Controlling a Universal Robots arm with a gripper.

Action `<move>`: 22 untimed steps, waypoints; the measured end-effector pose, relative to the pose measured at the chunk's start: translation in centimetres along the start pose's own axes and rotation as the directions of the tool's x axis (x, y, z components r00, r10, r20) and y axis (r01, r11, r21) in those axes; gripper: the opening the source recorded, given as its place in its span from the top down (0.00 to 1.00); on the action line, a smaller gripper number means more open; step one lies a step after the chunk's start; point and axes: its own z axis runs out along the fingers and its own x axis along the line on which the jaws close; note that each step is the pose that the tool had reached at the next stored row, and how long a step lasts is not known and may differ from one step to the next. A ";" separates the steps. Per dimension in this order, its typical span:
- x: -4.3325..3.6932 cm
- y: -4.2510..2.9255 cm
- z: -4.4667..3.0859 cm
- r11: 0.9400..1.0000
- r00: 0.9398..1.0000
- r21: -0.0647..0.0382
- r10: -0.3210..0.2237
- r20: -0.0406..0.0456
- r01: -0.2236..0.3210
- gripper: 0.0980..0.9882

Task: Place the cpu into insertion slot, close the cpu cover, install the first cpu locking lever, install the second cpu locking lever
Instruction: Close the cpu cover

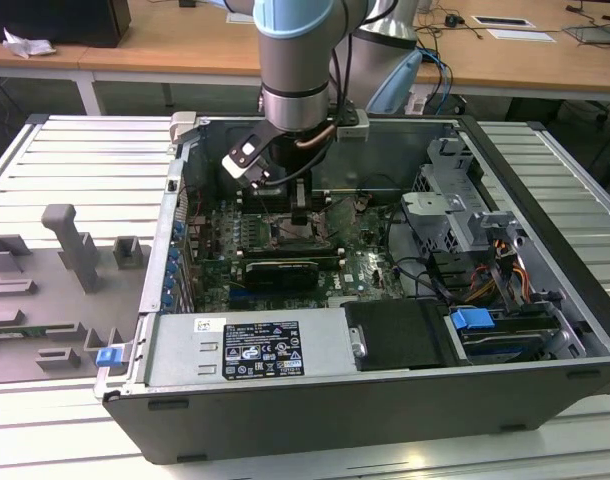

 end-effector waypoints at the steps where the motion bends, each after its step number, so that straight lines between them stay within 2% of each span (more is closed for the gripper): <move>1: 0.00 0.01 -0.10 1.000 1.000 0.000 0.000 0.000 0.000 0.99; 12: 0.00 0.10 -0.24 1.000 1.000 0.000 0.000 0.000 0.000 0.99; 22: 0.03 1.37 -0.12 1.000 1.000 0.003 0.000 0.000 0.000 0.99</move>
